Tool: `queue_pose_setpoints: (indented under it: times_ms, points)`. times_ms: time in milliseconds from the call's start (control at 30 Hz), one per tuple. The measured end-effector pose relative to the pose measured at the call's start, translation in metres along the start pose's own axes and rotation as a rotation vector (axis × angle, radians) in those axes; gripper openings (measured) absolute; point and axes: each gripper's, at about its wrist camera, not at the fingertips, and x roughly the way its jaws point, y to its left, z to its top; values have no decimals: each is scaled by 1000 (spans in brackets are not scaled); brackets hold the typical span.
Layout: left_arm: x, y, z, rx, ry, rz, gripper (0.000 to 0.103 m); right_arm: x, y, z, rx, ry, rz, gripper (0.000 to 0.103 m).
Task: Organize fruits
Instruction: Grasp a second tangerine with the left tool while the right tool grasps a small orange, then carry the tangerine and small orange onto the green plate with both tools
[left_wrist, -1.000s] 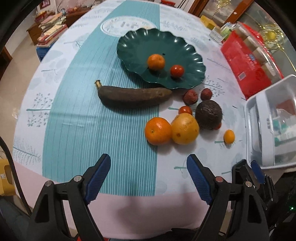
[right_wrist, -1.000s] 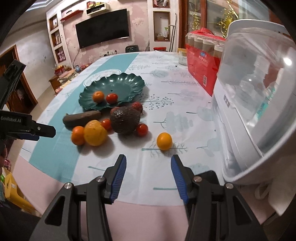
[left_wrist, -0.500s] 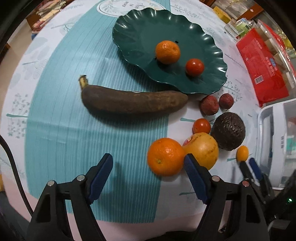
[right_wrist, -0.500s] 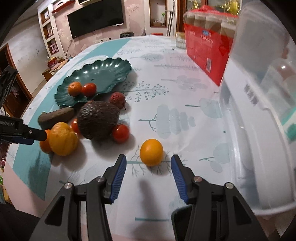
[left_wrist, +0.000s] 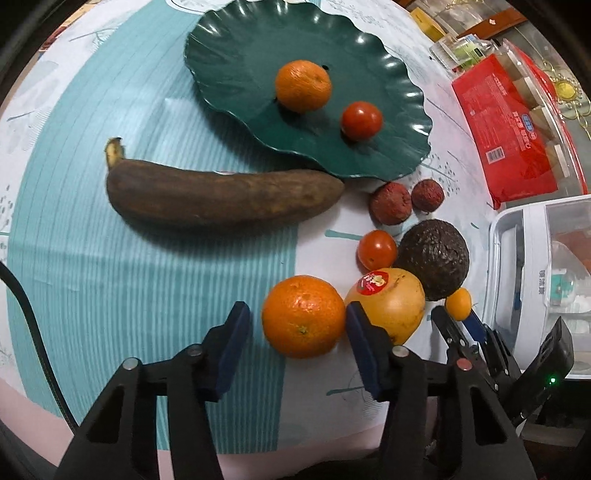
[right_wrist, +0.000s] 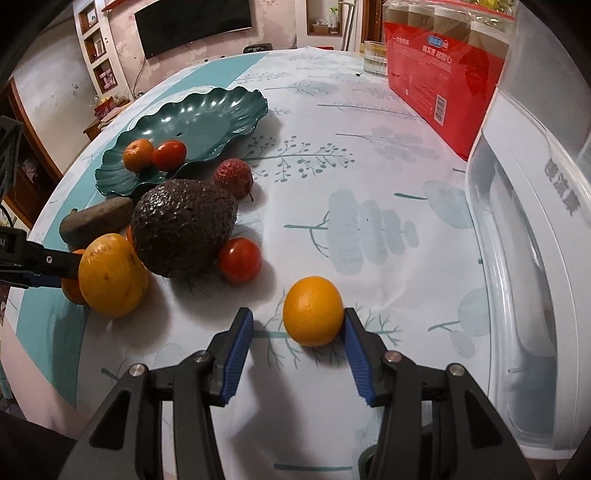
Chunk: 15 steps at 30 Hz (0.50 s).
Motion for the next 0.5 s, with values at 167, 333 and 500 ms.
queue_pose_setpoints:
  times_ms: [167,333,500]
  points:
    - [5,-2,-2,-7,9,-22,45,0,-1,2,11,1,-13,40]
    - [6,-3,-1,-1,5,-23,44,0,-4,5,47,6,-8,31]
    - [5,-2,-1,-6,3,-26,43,1,-7,8,91,33,0,31]
